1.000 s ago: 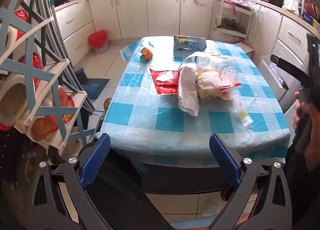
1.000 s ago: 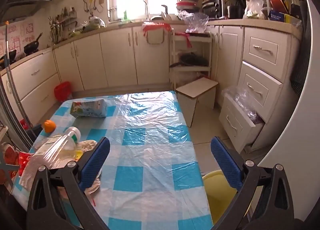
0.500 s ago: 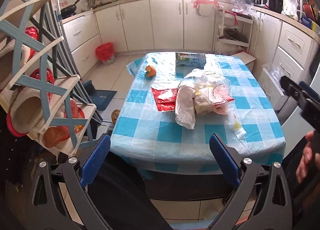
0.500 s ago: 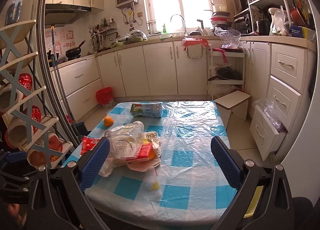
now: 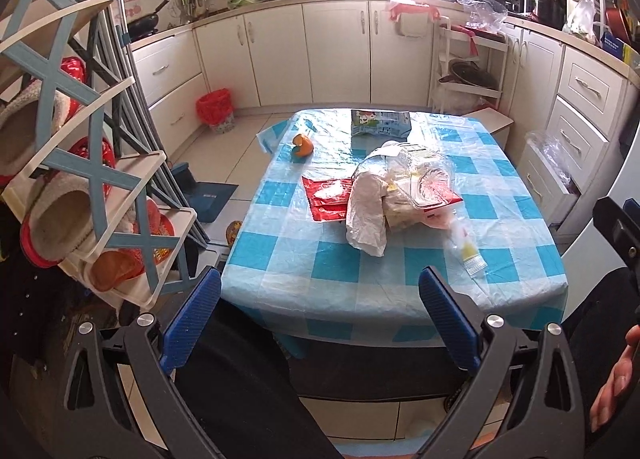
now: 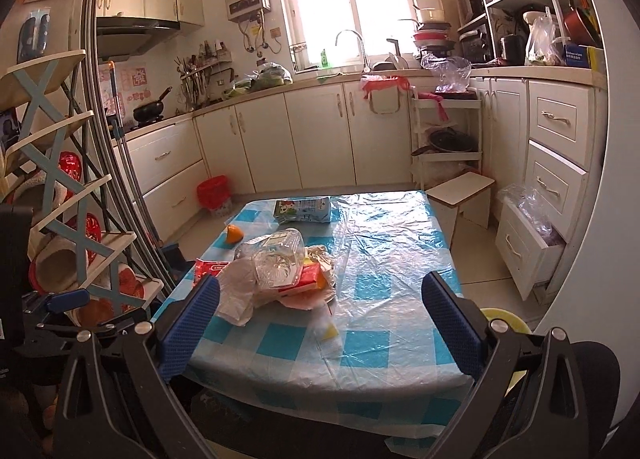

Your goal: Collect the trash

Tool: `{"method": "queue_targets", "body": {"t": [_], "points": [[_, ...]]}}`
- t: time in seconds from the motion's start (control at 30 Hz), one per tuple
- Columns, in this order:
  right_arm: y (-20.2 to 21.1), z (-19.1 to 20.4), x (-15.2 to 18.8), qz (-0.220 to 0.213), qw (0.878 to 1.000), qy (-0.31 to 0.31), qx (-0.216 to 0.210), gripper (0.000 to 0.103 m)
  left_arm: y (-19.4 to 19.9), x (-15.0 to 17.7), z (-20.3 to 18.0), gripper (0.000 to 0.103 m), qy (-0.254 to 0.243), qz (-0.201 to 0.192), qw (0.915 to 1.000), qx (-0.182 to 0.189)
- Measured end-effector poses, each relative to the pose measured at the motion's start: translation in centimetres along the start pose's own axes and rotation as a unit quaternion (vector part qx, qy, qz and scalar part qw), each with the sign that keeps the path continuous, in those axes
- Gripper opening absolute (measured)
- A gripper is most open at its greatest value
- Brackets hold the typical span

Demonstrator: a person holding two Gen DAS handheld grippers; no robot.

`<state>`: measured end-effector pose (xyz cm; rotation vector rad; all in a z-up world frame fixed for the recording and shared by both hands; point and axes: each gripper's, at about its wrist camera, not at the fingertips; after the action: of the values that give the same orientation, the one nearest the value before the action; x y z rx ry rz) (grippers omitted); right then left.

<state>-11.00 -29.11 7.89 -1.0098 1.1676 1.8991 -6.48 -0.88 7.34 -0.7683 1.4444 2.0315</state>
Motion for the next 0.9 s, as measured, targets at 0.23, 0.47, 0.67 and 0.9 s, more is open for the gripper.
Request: {"method": "queue_targets", "body": {"t": [0.23,0.47,0.67,0.9], "points": [[-0.1,0.8,0.3,0.010,1.000,0.007,-0.007,0.097,0.2,0.0,0.1,0.095,0.001,-0.001,1.0000,0.001],[0.7,1.4,-0.2,0.005,1.000,0.012,-0.008,0.097,0.6,0.0,0.0,0.095,0.001,-0.007,1.0000,0.006],[1.5,2.3,-0.6,-0.004,1.000,0.023,-0.003,0.097,1.0,0.1,0.1,0.095,0.004,-0.010,0.9999,0.010],[1.7,2.4,-0.6,-0.004,1.000,0.025,-0.003,0.097,1.3,0.1,0.3,0.095,0.006,-0.013,0.9998,0.014]]}}
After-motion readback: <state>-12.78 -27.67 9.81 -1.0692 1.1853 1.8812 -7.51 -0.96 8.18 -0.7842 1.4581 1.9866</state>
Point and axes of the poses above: each gripper's, at about its wrist camera, not at the fingertips, and y roughly against the way its jaws point, z to its left, x to its underside, and after that the axes turned 15 degrees about -x, right-handed
